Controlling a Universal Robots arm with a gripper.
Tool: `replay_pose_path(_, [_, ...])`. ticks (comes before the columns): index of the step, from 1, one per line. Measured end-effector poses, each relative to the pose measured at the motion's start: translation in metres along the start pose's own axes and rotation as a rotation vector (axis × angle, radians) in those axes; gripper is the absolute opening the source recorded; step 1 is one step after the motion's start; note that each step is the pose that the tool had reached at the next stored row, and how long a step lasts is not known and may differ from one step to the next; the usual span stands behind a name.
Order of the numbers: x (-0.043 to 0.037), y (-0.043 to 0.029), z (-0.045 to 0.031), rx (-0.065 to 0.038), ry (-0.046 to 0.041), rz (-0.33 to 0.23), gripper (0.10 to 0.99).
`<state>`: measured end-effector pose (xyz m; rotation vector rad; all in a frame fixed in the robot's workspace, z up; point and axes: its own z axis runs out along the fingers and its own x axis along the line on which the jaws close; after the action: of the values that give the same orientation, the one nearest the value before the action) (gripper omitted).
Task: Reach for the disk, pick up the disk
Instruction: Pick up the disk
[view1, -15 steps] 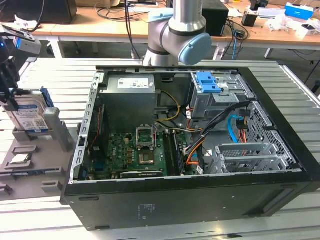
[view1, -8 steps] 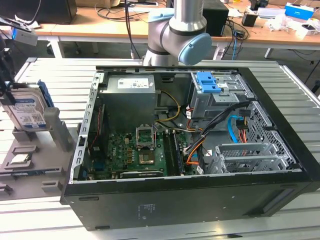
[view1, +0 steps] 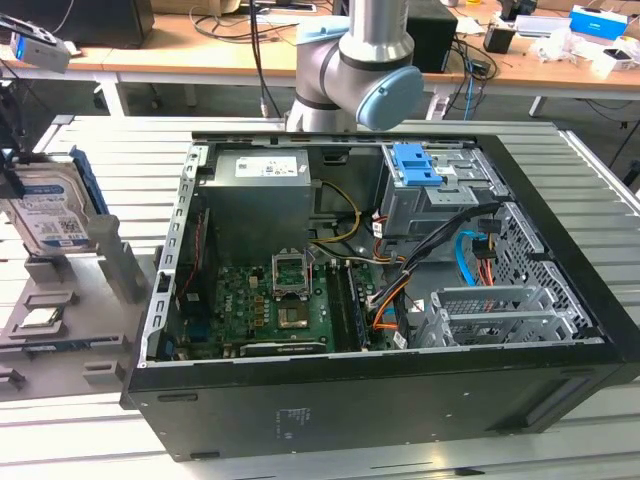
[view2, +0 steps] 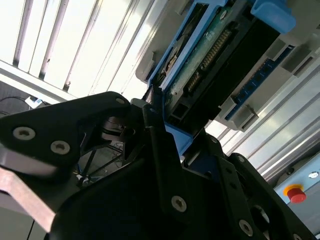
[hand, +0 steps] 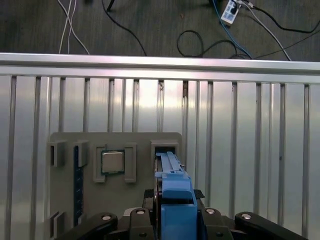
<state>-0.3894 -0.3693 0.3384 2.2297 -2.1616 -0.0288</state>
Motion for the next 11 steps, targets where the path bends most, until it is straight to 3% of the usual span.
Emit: replay_pose_path(11, [0.0003, -0.0012, -0.0259, -0.001, 0.0001, 0.000, 0.369])
